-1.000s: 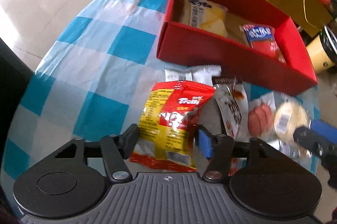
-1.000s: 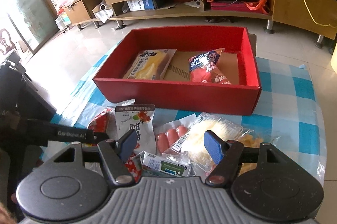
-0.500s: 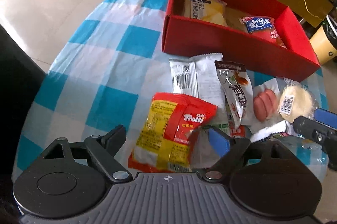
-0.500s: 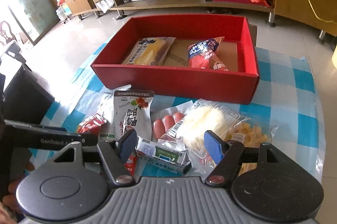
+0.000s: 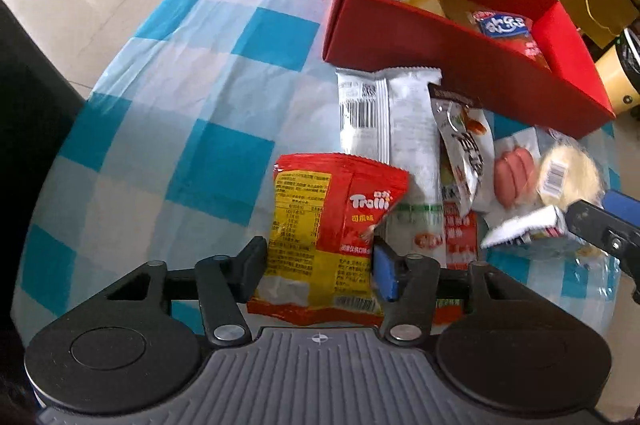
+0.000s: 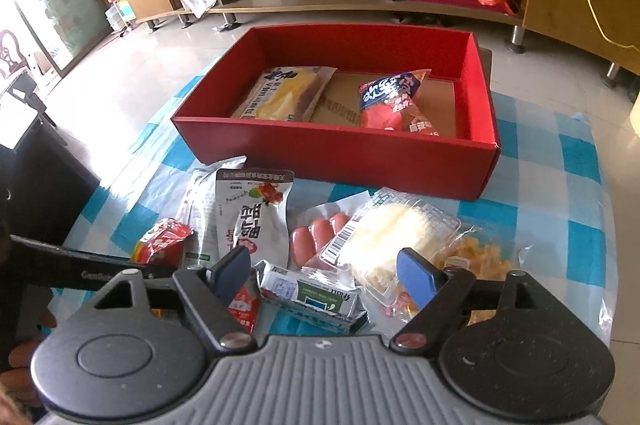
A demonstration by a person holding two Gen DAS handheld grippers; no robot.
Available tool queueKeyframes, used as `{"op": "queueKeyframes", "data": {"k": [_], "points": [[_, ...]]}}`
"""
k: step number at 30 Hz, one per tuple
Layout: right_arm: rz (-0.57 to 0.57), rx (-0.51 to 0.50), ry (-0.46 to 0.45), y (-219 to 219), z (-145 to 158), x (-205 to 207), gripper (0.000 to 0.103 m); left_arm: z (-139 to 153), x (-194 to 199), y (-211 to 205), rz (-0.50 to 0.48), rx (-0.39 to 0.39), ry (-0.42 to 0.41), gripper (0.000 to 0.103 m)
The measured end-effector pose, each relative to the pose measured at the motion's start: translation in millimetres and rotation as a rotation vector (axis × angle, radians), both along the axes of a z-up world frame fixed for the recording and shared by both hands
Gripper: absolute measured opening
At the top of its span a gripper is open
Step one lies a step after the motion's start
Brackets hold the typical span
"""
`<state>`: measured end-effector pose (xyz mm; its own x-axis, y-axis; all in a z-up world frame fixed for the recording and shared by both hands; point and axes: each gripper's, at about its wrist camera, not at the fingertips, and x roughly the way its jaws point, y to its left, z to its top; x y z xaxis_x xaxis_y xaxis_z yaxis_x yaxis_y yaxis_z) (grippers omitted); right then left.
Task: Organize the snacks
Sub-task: 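Lower the left tool onto the Trolli gummy pack and close it, then grasp the Kaprons wafer pack with the right tool while the left tool holds the Trolli pack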
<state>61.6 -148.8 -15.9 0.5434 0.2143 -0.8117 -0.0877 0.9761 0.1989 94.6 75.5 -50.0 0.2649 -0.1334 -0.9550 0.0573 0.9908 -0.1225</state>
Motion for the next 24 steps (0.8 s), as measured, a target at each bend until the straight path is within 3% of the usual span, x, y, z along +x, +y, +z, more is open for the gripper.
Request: {"op": "queueKeyframes", "data": {"k": [4, 11, 17, 24], "points": [[0.015, 0.006, 0.013, 0, -2, -7, 0.077, 8, -14, 5, -0.007, -0.015, -0.016, 0.061], [-0.014, 0.112, 0.032, -13, 3, -28, 0.077, 11, -23, 10, -0.018, -0.034, -0.007, 0.06], [-0.066, 0.095, 0.037, -10, -2, -13, 0.077, 9, -21, 6, -0.031, -0.043, 0.002, 0.061], [-0.016, 0.044, 0.04, 16, -13, -5, 0.079, 3, -19, 4, -0.035, -0.04, 0.019, 0.061]]}}
